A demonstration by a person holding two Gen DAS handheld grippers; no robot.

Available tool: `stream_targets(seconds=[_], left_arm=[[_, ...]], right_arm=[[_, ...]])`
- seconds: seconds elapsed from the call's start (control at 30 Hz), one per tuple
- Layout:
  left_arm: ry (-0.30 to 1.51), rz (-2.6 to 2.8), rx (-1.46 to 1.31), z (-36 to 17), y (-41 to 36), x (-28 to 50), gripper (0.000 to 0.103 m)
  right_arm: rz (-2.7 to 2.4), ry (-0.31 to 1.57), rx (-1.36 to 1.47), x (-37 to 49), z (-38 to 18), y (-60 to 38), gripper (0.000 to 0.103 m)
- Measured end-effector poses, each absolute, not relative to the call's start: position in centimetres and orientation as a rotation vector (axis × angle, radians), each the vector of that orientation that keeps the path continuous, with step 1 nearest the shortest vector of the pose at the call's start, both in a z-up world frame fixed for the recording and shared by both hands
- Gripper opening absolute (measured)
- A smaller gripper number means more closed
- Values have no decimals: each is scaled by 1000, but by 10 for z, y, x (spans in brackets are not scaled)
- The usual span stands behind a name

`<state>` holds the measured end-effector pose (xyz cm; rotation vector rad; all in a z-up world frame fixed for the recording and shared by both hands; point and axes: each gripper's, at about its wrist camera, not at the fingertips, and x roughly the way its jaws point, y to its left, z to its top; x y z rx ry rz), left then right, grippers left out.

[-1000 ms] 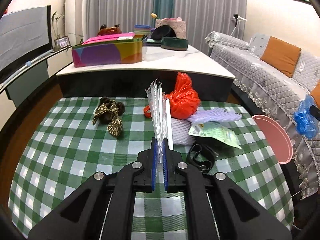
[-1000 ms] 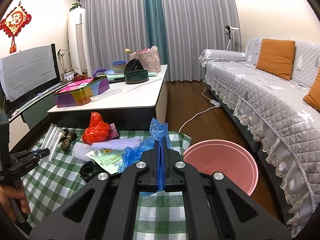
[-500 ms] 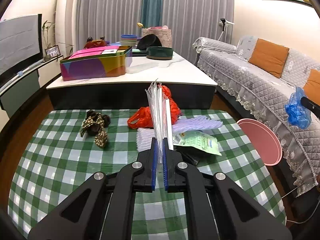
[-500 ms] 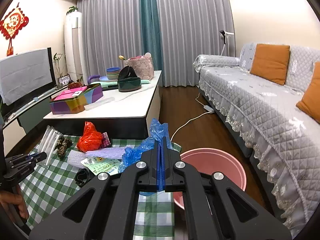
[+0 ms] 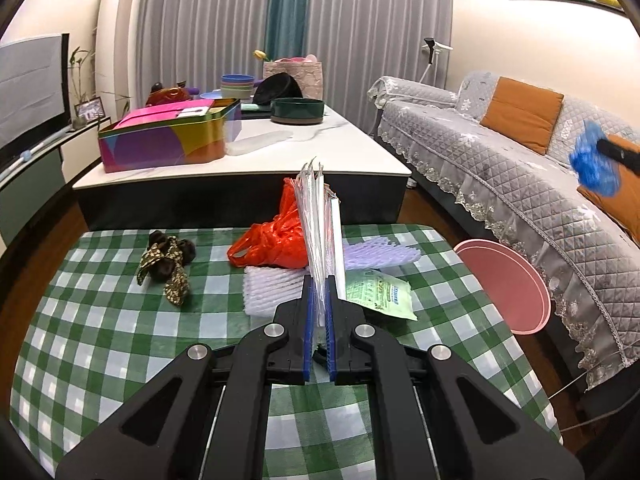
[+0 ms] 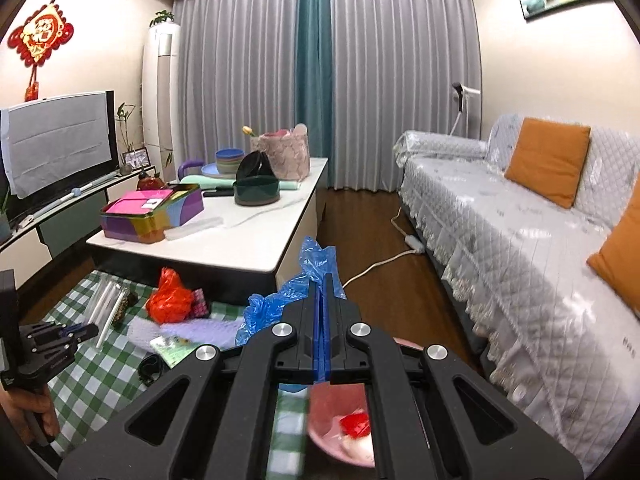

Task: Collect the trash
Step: 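Lift the straws with the left tool while the right tool carries the blue bag toward the bin, then lower the blue plastic bag into the pink bin and open the right tool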

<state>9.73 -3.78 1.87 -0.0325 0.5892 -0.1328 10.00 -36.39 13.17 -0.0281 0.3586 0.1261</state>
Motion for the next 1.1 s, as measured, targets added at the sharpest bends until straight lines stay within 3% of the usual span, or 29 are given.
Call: stream_targets(seconds=[0.23,1.1], left_arm=[[577,-170,24,16,-58,98,5],[582,-255,58,7,-108,116,5]], right_arm=[[84,396,51,114,104,-389,1],[5,403,46,140,89,-423,1]])
